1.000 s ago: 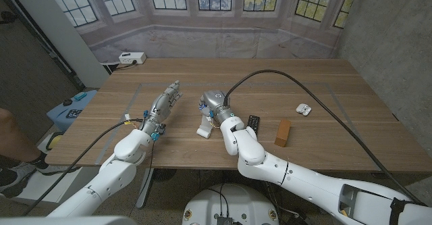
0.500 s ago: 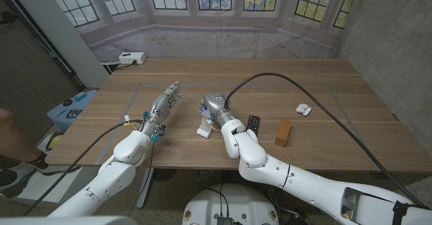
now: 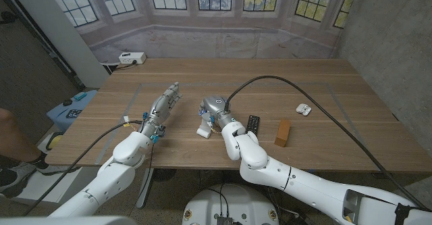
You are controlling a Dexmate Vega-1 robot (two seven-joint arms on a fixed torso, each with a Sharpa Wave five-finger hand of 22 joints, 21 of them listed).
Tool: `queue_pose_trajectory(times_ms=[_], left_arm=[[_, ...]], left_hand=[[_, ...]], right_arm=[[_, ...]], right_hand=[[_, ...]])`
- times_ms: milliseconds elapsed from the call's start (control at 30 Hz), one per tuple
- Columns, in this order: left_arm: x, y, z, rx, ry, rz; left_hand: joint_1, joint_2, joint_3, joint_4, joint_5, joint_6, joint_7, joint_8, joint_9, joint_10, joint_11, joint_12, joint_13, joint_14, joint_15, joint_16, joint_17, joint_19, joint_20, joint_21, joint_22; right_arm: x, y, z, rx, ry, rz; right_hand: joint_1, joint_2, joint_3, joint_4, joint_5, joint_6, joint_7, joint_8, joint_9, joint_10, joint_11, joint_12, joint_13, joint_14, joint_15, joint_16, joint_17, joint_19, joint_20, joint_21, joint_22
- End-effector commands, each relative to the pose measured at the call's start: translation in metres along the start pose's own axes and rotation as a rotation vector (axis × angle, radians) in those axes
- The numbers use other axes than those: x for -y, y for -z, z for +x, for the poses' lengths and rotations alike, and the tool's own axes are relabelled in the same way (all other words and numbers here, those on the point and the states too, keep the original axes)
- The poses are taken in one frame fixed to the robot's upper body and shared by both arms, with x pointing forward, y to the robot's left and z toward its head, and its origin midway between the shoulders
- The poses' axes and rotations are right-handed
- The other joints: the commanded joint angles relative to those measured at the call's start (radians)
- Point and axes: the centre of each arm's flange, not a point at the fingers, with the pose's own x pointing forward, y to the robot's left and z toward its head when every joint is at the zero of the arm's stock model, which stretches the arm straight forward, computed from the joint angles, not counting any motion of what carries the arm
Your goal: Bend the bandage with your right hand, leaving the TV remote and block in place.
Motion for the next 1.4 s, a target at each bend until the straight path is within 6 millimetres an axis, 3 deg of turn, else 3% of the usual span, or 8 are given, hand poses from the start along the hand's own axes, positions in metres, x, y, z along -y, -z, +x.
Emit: queue_pose_trajectory(times_ms=[33, 933, 1400], left_arm=[[0.000, 0.000, -0.003, -0.003, -0.004, 0.003], [0.001, -0.002, -0.005, 0.003, -0.004, 0.009], [0.001, -0.002, -0.005, 0.007, -0.006, 0.006]], left_hand=[[0.011, -0.003, -0.004, 0.000, 0.002, 0.003, -0.001, 0.001, 0.002, 0.004, -0.002, -0.002, 0.006, 0.002, 0.009, 0.002, 0.003, 0.011, 0.002, 0.000, 0.006], [0.013, -0.002, -0.005, 0.000, 0.003, 0.006, -0.005, 0.001, 0.002, 0.005, -0.001, -0.002, 0.006, 0.002, 0.010, 0.002, 0.003, 0.011, 0.003, 0.000, 0.006], [0.015, -0.001, -0.005, 0.000, 0.003, 0.009, -0.004, 0.002, 0.002, 0.007, -0.001, -0.002, 0.006, 0.003, 0.011, 0.003, 0.003, 0.011, 0.004, 0.000, 0.006]], right_arm=[[-0.003, 0.000, -0.001, 0.010, -0.022, 0.011], [-0.009, 0.007, -0.009, 0.029, -0.055, -0.011], [-0.009, 0.008, -0.010, 0.035, -0.086, -0.015]], right_hand=[[-0.021, -0.003, -0.003, 0.005, 0.000, -0.008, 0.001, -0.006, 0.004, -0.006, 0.005, -0.008, 0.001, -0.005, -0.126, -0.011, -0.007, 0.010, -0.053, 0.000, 0.004], [-0.056, -0.013, -0.003, 0.010, -0.005, -0.016, 0.004, -0.011, -0.001, -0.019, 0.006, -0.016, 0.000, 0.007, -0.125, -0.031, -0.019, 0.006, -0.050, -0.003, 0.003], [-0.239, -0.062, -0.076, 0.077, -0.012, -0.053, 0.020, -0.024, -0.007, -0.053, 0.023, -0.031, 0.002, -0.008, -0.104, -0.047, -0.012, -0.006, -0.040, -0.008, 0.004]])
